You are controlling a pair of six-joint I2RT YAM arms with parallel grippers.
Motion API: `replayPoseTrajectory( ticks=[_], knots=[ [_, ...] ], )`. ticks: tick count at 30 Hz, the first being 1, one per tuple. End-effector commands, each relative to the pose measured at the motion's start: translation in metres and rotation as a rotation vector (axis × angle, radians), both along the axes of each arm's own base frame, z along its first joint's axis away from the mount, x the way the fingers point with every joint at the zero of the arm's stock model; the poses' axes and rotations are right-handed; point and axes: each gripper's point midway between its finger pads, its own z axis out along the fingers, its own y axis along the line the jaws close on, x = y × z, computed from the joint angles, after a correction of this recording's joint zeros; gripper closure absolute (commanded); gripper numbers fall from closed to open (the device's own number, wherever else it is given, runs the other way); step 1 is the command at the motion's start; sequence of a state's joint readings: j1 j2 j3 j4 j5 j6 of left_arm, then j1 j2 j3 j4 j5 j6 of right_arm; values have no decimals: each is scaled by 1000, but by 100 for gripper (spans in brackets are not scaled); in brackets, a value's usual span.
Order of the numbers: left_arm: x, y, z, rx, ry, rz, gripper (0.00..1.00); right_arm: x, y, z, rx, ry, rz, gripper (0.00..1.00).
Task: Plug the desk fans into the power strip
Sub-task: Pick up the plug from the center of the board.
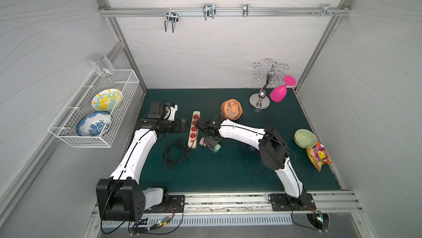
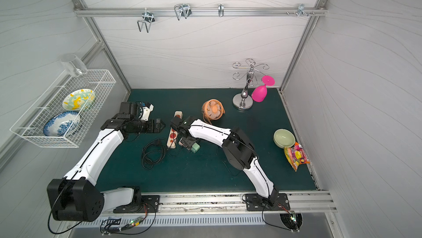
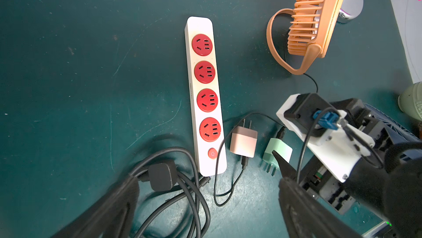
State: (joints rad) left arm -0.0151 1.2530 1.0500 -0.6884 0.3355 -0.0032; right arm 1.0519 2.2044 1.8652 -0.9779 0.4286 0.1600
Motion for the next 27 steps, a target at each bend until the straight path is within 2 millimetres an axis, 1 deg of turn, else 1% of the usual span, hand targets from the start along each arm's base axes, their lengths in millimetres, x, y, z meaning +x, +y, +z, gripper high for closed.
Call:
replayPoseTrajectory(
  ticks=[1,4,6,8,10,11,12,15,17,19,22,24,27],
  knots=[
    [8,-6,6,-29,-38,-17,0,-12,-10,0,-38,40,3,4],
    [8,-5,9,-22,-33,-15,0,-13,-21,4,-62,38,-12,6],
    [9,-4,6,-16,-34,-10,0,-18,-24,5,-51,48,-19,7],
    [10,-7,4,-33,-31,-14,0,-23,-28,4,-44,64,-16,7],
    [9,-8,7,-38,-28,-19,0,-21,-38,5,-69,53,-34,7],
    [9,-6,7,-30,-28,-15,0,-20,-39,8,-65,51,-46,8],
    [9,-5,6,-22,-28,-12,0,-19,-36,12,-47,46,-46,8],
    [10,-8,3,-42,-25,-16,0,-18,-14,23,28,22,-3,8],
    [9,-10,7,-51,-25,-19,0,-12,-6,25,27,3,8,8],
    [9,-7,8,-33,-27,-12,0,-7,3,23,28,-1,12,7],
    [9,-8,6,-41,-34,-15,0,-4,15,10,31,23,28,7],
    [8,-8,8,-43,-32,-17,0,1,15,3,10,24,25,7],
    [9,-6,8,-34,-34,-11,0,2,16,-5,5,36,17,7]
  ],
)
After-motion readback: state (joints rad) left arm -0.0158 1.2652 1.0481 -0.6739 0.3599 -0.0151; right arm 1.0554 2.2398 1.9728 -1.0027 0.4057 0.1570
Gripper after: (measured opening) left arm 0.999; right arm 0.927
